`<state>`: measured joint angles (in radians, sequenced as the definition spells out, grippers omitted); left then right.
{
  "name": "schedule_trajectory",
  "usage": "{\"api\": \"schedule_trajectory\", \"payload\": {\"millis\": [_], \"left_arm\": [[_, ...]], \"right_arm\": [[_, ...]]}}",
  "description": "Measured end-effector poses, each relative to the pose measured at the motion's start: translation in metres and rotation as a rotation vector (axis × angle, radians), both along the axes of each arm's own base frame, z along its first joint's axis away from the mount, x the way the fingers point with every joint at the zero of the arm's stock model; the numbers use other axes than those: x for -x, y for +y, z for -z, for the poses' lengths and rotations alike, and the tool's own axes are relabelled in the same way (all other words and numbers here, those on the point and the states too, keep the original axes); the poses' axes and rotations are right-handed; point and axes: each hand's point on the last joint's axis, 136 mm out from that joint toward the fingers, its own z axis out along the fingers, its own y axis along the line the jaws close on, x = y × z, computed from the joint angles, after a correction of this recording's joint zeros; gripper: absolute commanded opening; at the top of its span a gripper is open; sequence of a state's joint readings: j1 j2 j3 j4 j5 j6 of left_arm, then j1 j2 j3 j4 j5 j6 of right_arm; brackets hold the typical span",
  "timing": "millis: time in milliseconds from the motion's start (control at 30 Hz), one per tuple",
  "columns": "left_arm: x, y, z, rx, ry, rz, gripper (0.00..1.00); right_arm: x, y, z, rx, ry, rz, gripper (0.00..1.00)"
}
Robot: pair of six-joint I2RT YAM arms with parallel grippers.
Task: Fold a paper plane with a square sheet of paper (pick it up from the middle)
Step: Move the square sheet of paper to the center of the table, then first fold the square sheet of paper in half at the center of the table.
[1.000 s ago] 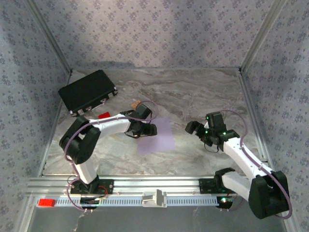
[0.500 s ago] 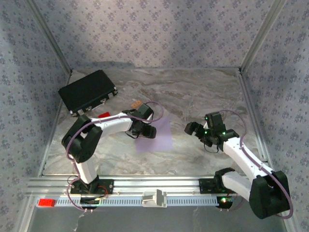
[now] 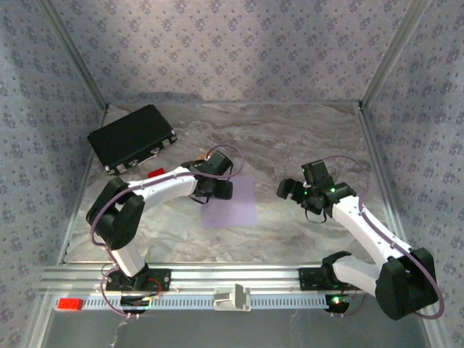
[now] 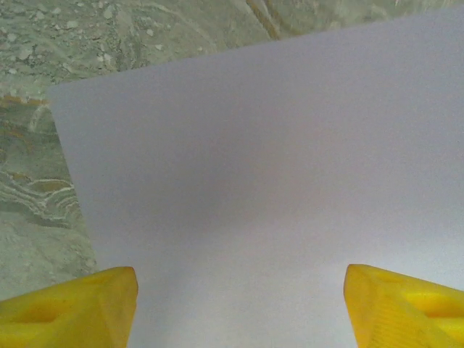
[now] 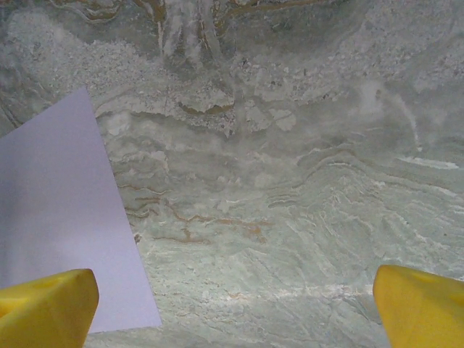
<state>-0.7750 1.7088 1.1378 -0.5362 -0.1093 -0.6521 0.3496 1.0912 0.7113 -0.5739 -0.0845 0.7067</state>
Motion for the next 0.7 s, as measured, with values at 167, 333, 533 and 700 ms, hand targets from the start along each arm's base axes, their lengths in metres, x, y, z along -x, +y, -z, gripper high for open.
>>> {"api": "schedule_trajectory", "payload": {"millis": [167, 333, 533, 700], "left_arm": [[-0.001, -0.008, 0.001, 0.013, 0.068, -0.111, 0.81], [0.004, -0.018, 0.019, -0.021, 0.148, -0.142, 0.88], [0.011, -0.017, 0.025, -0.062, 0.195, -0.149, 0.92], [0.008, -0.022, 0.022, -0.066, 0.196, -0.140, 0.94]], "right_arm": [[0.001, 0.002, 0.003, 0.000, 0.014, -0.016, 0.99], [0.002, 0.005, 0.002, -0.009, 0.011, -0.037, 0.99], [0.002, 0.006, 0.002, -0.012, 0.011, -0.049, 0.99], [0.003, 0.007, 0.002, -0.015, 0.011, -0.057, 0.99]]}}
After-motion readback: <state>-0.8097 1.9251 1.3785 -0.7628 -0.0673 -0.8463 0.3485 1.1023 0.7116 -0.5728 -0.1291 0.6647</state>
